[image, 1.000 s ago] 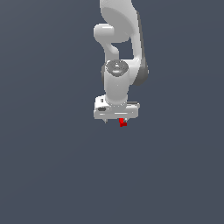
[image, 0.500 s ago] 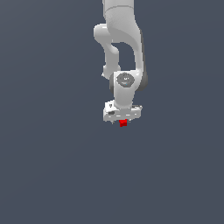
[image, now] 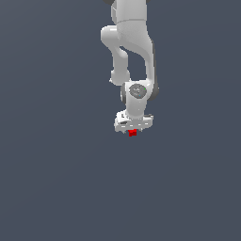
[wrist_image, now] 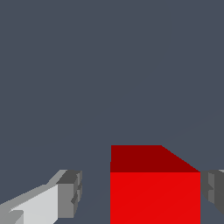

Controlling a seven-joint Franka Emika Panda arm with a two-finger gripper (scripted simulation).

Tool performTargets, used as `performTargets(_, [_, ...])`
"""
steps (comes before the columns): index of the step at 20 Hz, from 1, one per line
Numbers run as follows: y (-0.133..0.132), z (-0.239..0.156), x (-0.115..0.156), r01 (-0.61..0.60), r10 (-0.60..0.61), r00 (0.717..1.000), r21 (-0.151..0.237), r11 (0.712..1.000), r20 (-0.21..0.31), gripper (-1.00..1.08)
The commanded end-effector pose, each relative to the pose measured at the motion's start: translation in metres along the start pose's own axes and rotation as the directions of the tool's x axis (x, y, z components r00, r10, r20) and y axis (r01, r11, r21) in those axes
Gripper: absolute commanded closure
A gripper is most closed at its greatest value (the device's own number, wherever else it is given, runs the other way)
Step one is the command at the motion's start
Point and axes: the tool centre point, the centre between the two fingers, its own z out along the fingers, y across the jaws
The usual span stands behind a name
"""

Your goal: Pick up the red cube and move it to a goal position.

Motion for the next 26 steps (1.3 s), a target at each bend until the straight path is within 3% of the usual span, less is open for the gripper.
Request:
performTargets(1, [-0.001, 0.002, -0.001, 0.002, -0.002, 1.000, -0.001, 1.000, -0.001, -0.92])
performTargets(2, [-0.001, 0.002, -0.001, 0.002, -0.002, 1.000, -0.001, 1.000, -0.001, 1.08])
performTargets(16, [0.000, -0.002, -0.001, 0.002, -0.002, 1.000, -0.001, 1.000, -0.001, 1.08])
performTargets(26, [0.002, -0.045, -0.004, 0.002, -0.002, 1.000, -0.001, 1.000, -0.001, 1.08])
